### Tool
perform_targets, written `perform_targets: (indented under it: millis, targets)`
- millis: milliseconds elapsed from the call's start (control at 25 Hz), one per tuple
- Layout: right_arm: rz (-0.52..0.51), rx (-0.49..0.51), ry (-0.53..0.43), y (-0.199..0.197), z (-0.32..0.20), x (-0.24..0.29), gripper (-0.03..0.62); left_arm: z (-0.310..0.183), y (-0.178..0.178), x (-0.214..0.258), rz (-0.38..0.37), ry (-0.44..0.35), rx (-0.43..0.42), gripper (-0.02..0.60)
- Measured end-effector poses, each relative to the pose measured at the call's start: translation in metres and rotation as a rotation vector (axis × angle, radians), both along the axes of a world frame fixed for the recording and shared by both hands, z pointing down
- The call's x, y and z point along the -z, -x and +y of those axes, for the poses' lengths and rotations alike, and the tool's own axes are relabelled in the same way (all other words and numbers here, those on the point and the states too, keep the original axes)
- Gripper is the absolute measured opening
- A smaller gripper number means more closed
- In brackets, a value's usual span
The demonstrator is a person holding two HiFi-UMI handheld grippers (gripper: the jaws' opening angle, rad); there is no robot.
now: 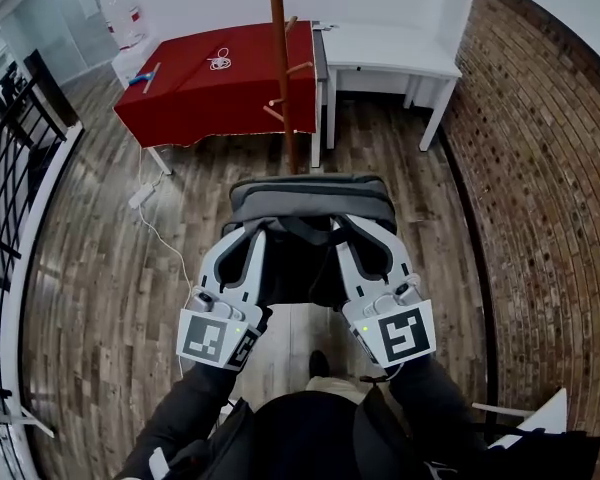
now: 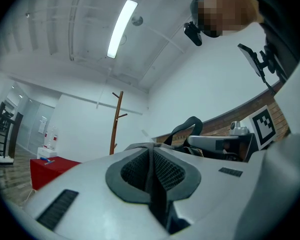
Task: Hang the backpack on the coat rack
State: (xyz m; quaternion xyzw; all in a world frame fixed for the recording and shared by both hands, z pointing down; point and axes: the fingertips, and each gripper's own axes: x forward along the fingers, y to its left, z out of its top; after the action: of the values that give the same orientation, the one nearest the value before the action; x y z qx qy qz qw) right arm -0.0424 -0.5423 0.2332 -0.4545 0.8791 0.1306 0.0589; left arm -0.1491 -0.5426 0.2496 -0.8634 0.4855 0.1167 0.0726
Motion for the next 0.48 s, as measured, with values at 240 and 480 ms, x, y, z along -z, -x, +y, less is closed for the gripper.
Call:
perform_targets:
  millis: [240,480]
  targets:
    - [-0.004,0.031,0.003,-0.004,-0.047,0.0,0.02,-0.04,-0.005,0.0,0.008,0.018,0.027,0.034]
    - [-0.014,0.059,-0.005,0.005,-0.078,0.001,0.02,-0.071,0.006,-0.006,-0.033,0.022,0.072,0.034]
